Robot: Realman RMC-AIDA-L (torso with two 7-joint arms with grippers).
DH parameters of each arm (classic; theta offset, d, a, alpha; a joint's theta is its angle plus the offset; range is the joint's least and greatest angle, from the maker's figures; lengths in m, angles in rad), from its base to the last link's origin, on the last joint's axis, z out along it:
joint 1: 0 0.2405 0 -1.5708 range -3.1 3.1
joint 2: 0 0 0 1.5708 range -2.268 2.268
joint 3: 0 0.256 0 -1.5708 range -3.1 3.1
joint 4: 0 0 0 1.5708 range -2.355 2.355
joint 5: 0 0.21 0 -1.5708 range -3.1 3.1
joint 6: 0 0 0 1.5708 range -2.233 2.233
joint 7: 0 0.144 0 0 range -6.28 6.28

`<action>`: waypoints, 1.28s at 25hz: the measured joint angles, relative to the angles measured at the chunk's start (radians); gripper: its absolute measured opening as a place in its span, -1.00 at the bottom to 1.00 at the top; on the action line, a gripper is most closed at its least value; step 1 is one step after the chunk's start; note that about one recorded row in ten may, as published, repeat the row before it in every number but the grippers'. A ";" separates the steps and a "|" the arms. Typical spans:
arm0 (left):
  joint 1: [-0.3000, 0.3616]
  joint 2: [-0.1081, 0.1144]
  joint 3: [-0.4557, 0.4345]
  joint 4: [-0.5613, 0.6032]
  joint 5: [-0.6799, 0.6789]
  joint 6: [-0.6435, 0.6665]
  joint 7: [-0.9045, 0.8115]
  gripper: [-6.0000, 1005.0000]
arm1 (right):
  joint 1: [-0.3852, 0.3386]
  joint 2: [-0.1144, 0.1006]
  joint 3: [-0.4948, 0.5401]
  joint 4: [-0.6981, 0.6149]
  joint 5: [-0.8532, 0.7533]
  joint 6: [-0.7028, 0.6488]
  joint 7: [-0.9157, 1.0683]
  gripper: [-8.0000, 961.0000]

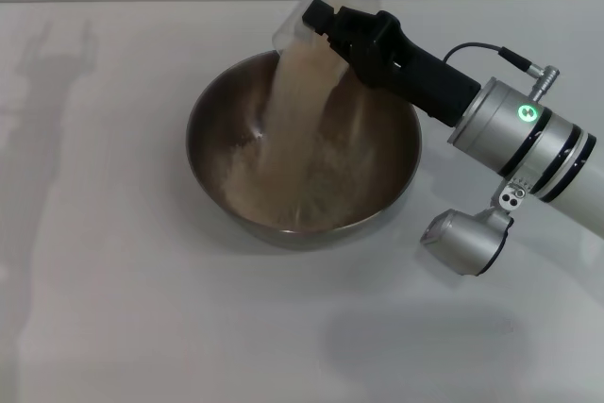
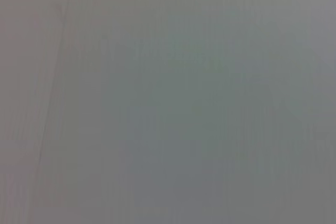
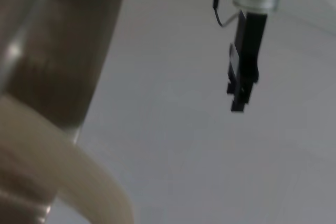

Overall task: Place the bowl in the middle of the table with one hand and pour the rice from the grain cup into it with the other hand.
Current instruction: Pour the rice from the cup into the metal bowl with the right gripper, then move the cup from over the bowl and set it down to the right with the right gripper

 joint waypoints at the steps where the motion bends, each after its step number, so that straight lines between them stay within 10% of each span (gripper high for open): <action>1: 0.002 0.000 0.000 -0.005 0.000 -0.002 0.000 0.10 | 0.003 0.000 0.000 -0.004 -0.005 0.000 -0.003 -0.96; 17: 0.010 -0.005 0.000 -0.016 0.000 -0.007 0.000 0.10 | 0.022 -0.002 0.007 -0.044 -0.094 -0.015 -0.053 -0.96; 32: 0.011 0.001 0.000 -0.010 0.000 0.006 0.012 0.10 | -0.191 0.009 0.207 0.347 0.448 0.016 1.067 -0.96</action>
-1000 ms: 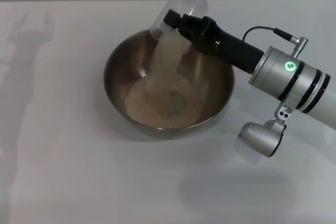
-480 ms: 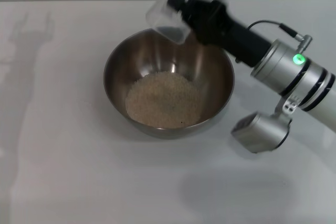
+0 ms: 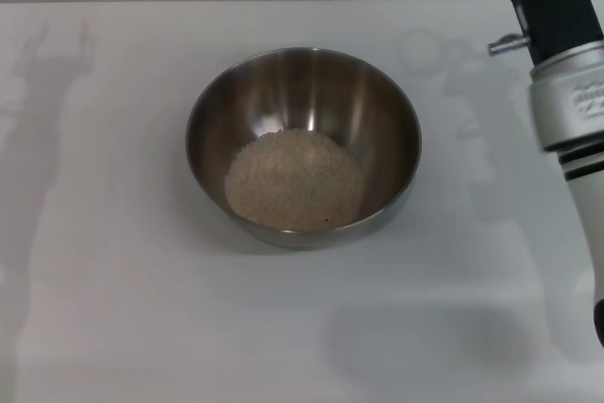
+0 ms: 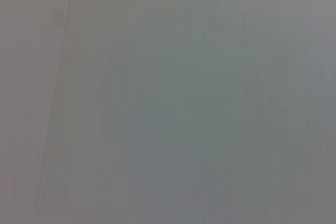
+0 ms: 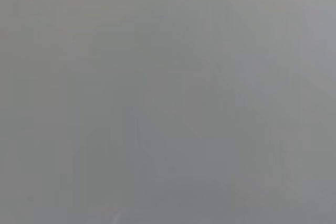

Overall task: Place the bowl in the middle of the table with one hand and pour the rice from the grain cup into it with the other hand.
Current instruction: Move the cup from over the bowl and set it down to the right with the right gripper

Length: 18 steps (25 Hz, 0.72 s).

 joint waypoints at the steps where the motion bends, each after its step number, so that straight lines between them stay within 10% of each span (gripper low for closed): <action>1: 0.000 0.001 0.000 0.001 0.000 0.002 0.000 0.10 | -0.007 0.000 0.000 0.004 0.032 0.030 0.049 -0.96; 18: 0.011 0.004 0.009 0.000 0.000 0.034 0.012 0.10 | -0.016 0.000 0.014 -0.020 0.129 0.432 0.289 -0.96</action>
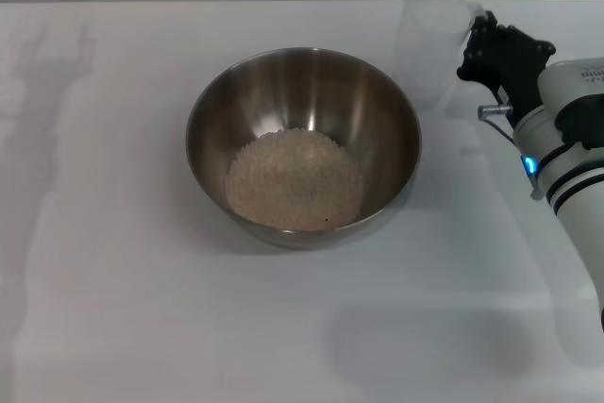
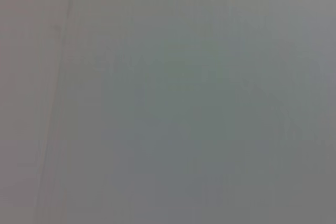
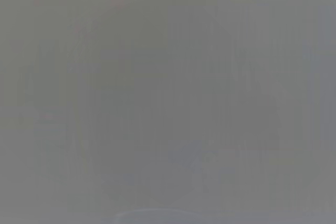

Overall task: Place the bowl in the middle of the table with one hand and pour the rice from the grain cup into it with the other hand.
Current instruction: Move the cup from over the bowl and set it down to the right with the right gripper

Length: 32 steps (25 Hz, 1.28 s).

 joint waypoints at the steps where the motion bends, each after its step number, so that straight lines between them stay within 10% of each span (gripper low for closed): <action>1: 0.000 0.000 0.000 -0.001 0.000 0.000 0.000 0.10 | 0.000 0.000 0.000 -0.001 0.001 0.012 0.001 -0.96; 32: 0.019 -0.009 0.000 -0.006 0.000 0.034 0.001 0.10 | 0.015 -0.004 -0.050 -0.060 0.004 0.107 0.070 -0.72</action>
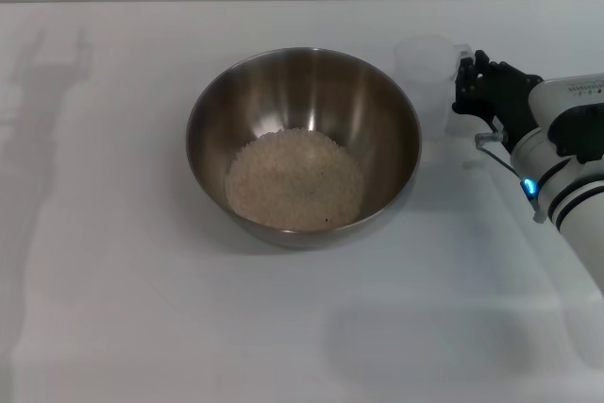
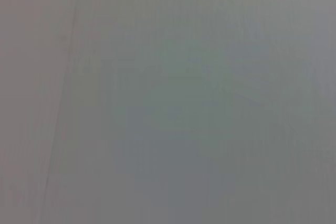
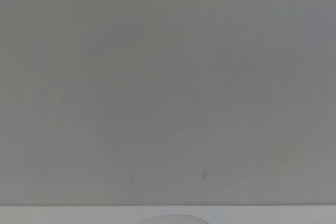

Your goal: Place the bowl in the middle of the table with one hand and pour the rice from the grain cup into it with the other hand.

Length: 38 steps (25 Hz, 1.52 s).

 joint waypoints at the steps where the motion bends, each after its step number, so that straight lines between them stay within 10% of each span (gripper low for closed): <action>1: 0.001 0.000 0.000 0.000 0.000 0.002 0.000 0.10 | 0.000 0.000 -0.006 0.000 0.000 -0.002 0.000 -0.71; 26: 0.006 -0.001 0.003 0.000 0.002 -0.003 0.034 0.10 | -0.103 0.003 -0.126 -0.027 -0.001 -0.149 0.000 -0.41; 33: 0.021 -0.001 0.002 0.000 0.001 -0.002 0.036 0.10 | -0.190 0.003 -0.286 -0.020 0.000 -0.462 -0.018 -0.35; 38: 0.031 -0.009 -0.004 0.001 0.002 -0.002 0.039 0.10 | -0.193 0.000 -0.145 -0.043 0.034 -0.676 -0.059 -0.34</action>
